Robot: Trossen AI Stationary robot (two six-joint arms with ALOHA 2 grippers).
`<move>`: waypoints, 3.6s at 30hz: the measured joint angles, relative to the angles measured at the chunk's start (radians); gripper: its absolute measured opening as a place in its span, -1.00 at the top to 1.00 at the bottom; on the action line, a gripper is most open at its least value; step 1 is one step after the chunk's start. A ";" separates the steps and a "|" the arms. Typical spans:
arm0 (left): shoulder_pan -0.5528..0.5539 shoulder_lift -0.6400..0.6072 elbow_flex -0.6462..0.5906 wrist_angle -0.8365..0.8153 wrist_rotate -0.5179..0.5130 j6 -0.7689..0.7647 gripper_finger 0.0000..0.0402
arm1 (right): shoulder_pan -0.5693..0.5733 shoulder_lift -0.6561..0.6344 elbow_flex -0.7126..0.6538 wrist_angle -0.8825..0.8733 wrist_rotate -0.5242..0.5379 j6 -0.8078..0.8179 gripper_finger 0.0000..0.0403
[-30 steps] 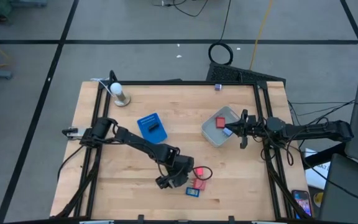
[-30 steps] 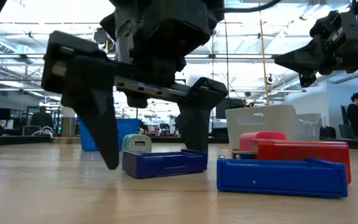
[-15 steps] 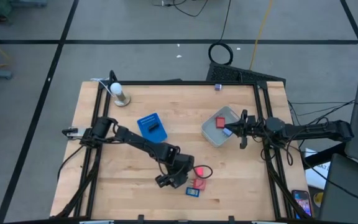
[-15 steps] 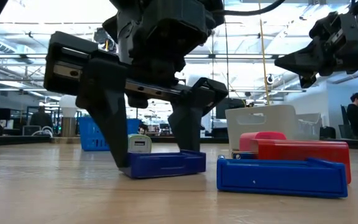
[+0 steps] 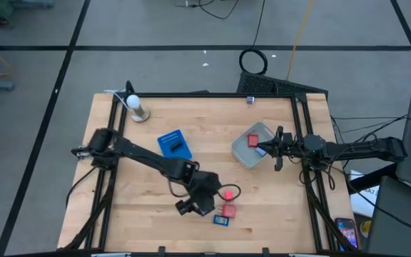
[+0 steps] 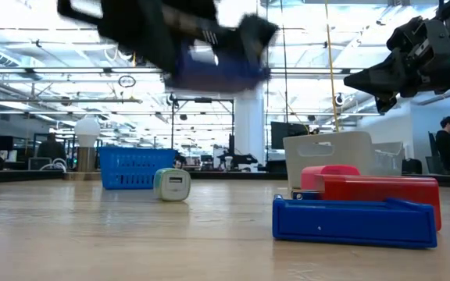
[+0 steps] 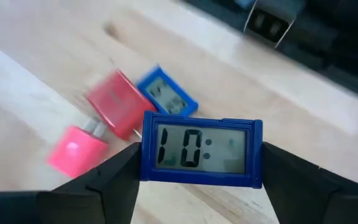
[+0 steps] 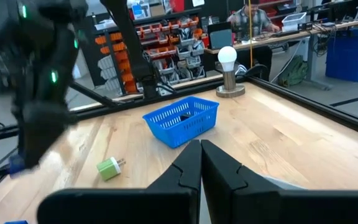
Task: Pick & Place Office items
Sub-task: Put the top blue digital timer into the blue bin
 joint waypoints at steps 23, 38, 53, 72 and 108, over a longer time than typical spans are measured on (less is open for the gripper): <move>0.246 -0.704 -0.276 -0.274 -0.024 -0.275 -0.44 | 0.000 0.000 0.000 0.002 0.000 0.026 1.00; 0.333 -1.247 -0.957 0.398 -0.096 -0.452 -0.42 | 0.000 0.000 0.000 -0.007 0.000 0.052 1.00; 0.326 -1.470 -1.191 0.518 -0.214 -0.505 -0.41 | 0.001 0.000 0.000 -0.014 0.000 0.063 1.00; 0.326 -1.480 -1.229 0.535 -0.407 -0.552 -0.43 | 0.002 0.000 0.000 -0.016 -0.051 0.077 1.00; 0.367 -0.525 -0.753 0.171 -0.556 -0.664 -0.43 | 0.002 0.002 0.000 -0.072 -0.050 0.076 1.00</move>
